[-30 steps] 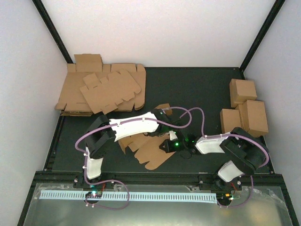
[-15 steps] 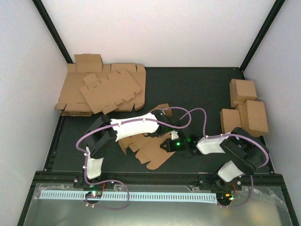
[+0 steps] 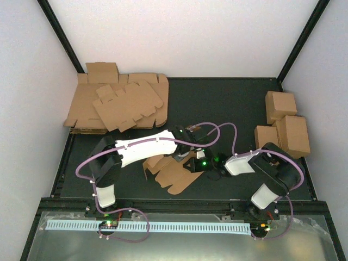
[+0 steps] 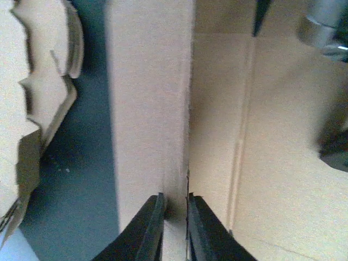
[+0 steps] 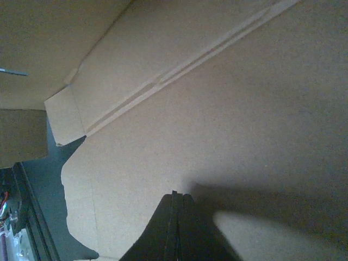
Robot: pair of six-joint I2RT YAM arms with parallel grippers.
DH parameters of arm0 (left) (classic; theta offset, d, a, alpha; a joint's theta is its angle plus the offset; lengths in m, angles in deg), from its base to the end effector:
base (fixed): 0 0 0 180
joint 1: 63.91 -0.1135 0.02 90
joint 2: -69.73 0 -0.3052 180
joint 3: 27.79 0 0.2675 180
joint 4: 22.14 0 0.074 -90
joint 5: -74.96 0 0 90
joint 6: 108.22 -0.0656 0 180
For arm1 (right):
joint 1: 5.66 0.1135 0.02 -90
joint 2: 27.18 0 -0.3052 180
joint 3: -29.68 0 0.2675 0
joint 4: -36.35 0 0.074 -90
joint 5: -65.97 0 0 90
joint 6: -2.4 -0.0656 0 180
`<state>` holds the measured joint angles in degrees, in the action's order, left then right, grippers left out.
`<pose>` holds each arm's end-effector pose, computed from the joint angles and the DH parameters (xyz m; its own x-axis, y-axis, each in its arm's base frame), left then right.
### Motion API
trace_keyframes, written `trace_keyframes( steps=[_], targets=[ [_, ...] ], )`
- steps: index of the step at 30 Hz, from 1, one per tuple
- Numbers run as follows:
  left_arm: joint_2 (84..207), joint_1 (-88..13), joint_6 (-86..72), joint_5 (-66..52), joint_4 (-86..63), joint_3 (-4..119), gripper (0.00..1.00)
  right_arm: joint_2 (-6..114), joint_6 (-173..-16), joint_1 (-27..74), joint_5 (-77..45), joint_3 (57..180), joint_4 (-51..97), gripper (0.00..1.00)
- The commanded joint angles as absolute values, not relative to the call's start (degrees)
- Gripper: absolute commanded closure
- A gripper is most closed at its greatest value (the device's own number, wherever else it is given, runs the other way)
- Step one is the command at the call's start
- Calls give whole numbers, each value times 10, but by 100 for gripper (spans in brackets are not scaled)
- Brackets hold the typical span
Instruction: Fold the paper box
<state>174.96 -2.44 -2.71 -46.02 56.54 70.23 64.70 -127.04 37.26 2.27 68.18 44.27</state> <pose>0.2087 -0.3132 0.2445 -0.6558 0.7262 -0.2064 0.5814 0.6601 0.4756 0.1873 0.2138 0.1092 -0.9355 -0.0922 -0.3411 -0.3156 0.6519 0.6895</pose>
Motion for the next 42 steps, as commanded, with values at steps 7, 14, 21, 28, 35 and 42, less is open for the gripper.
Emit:
trace_keyframes(
  steps=[7, 14, 21, 28, 35, 42],
  targets=[
    [1668, -102, -68, -200, 447, 630, 61, 666, -1251, 363, 2, 691, 418, 98],
    [1607, -203, -88, -14, 352, 546, 52, 635, -1182, 338, -31, 709, 326, 98],
    [1551, -259, -93, 87, 320, 524, 48, 650, -1156, 324, -25, 720, 313, 98],
    [1538, -317, -88, 155, 291, 488, 49, 625, -1166, 321, 23, 716, 351, 95],
    [1491, -351, -75, 182, 272, 480, 50, 579, -1181, 321, 32, 736, 339, 94],
    [1497, -380, -68, 239, 248, 442, 52, 545, -1217, 321, 38, 737, 363, 92]
  ],
)
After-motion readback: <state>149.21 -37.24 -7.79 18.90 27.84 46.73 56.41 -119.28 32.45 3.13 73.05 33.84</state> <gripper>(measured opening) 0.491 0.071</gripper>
